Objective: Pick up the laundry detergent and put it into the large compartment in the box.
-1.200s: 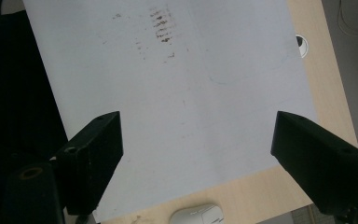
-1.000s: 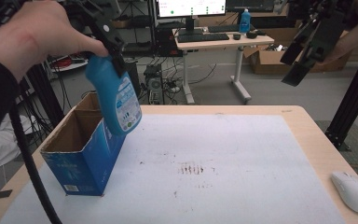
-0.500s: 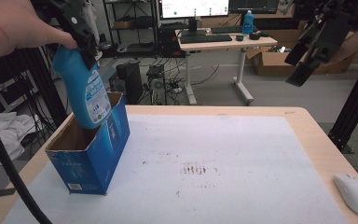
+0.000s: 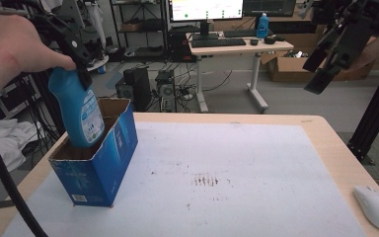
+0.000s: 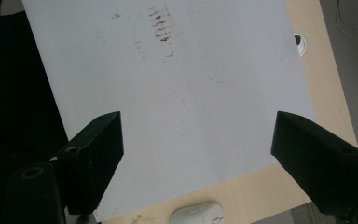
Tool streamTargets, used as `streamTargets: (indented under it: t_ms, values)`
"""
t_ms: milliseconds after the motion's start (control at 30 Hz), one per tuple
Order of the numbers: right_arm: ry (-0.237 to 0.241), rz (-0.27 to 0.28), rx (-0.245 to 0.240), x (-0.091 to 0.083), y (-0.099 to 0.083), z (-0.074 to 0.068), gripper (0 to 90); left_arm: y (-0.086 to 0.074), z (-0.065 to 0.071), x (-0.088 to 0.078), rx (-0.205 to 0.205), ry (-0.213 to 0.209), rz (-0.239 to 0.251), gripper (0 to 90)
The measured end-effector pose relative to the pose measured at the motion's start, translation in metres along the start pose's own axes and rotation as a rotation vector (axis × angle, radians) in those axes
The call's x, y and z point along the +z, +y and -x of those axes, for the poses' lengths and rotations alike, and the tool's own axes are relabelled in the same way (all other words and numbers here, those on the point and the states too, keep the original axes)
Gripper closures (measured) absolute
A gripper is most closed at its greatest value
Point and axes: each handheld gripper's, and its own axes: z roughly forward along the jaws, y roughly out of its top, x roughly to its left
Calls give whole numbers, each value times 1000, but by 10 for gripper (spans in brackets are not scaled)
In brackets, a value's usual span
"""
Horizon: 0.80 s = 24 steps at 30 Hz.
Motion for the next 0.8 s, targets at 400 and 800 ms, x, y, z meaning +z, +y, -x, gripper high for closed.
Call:
streamTargets:
  t_ms: [400, 800]
  values:
    - [7, 0, 4, 3, -3, 2, 169, 6, 1, 58, -12, 33, -84, 379]
    - [11, 0, 4, 6, -5, 4, 168, 4, -1, 104, -16, 16, -141, 379]
